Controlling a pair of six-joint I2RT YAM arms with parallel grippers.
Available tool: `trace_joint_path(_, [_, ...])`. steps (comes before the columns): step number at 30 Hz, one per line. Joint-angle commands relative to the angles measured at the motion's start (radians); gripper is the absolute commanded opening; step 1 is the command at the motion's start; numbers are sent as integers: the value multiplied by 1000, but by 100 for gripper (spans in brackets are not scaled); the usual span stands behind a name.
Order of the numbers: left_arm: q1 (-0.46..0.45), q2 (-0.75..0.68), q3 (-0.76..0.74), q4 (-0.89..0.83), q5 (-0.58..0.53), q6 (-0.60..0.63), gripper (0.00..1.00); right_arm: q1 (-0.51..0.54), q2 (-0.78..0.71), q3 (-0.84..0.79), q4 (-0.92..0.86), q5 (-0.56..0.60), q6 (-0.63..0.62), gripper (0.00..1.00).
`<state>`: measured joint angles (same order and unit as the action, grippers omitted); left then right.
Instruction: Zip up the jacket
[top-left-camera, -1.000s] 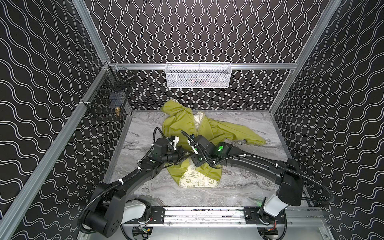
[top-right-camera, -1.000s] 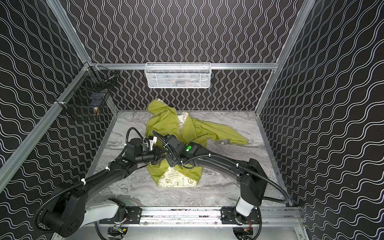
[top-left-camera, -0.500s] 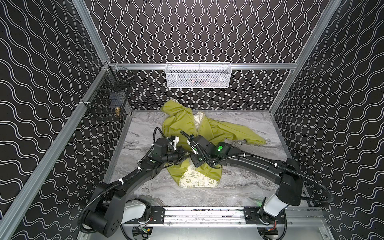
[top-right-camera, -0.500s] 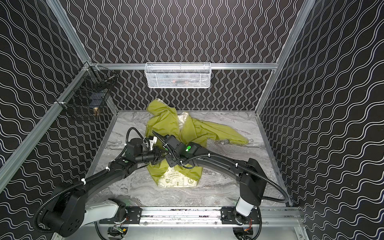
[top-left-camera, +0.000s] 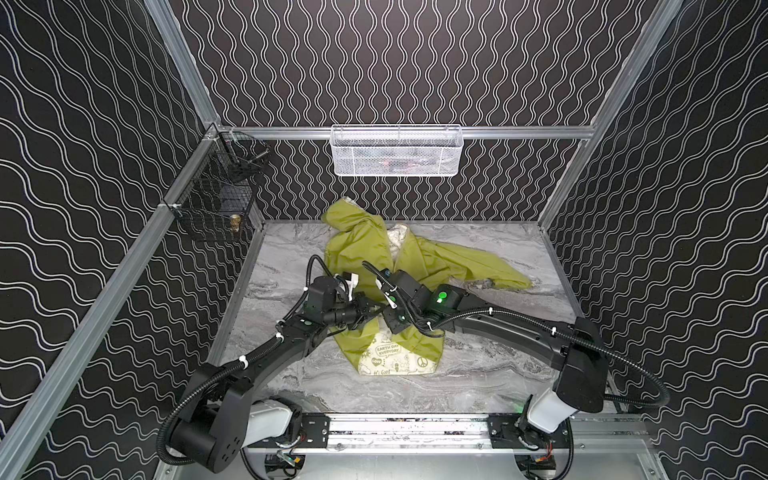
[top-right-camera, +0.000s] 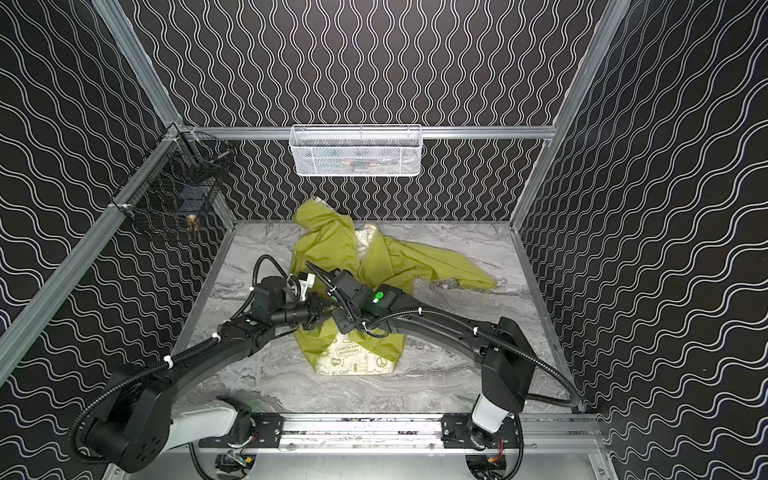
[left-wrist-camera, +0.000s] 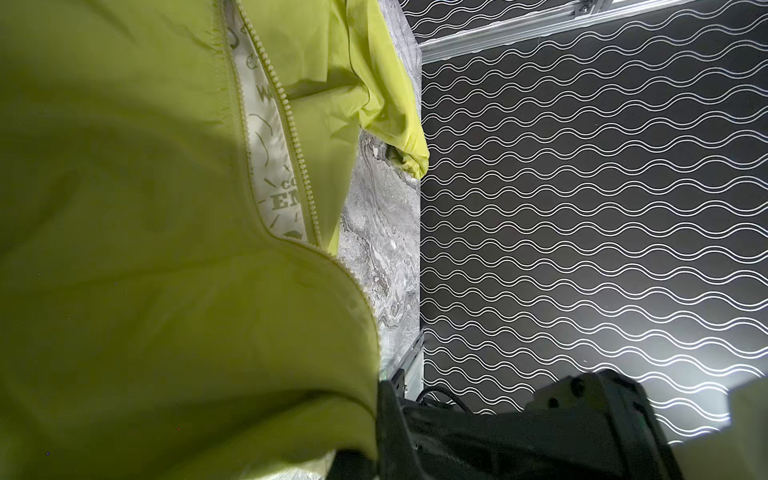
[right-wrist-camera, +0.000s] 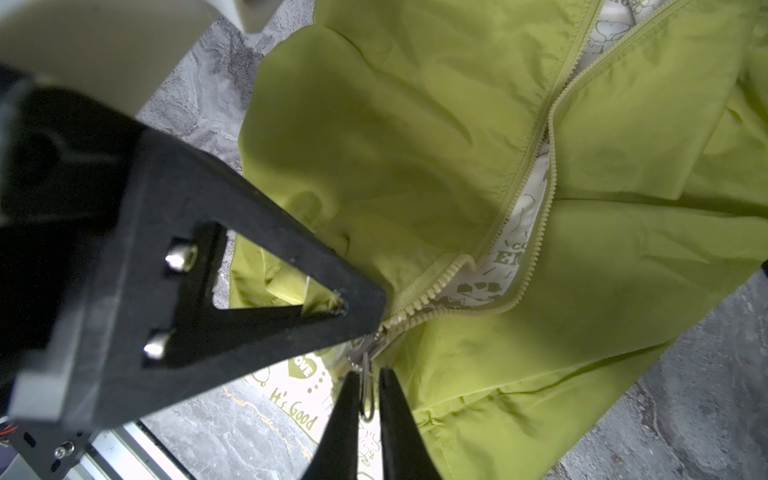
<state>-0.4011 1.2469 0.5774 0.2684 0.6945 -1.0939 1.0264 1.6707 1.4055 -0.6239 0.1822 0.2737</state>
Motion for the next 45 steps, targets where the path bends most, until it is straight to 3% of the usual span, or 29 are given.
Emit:
trace_joint_path(1, [1,-3,7,25,17,7,0,2,-4,-2,19,10,0,12])
trace_joint_path(6, [1,-4,9,23,19,8,0,0,-6,-9,24,8,-2,11])
trace_joint_path(10, [1,-4,10,25,21,8,0,0,-4,-17,29,0,-1,19])
trace_joint_path(14, [2,-7,10,26,23,8,0,-3,-1,-19,31,-1,-1,20])
trace_joint_path(28, [1,-7,12,25,30,11,0,-11,-11,-30,39,0,1,3])
trace_joint_path(35, [2,-4,10,17,31,17,0,-15,-16,-27,44,-10,-5,0])
trace_joint_path(39, [1,-15,3,22,26,20,19,-17,-14,-20,45,-16,-10,0])
trace_joint_path(45, [1,-77,-2,-51,-3,70,34,-23,-9,-17,52,-42,-11,0])
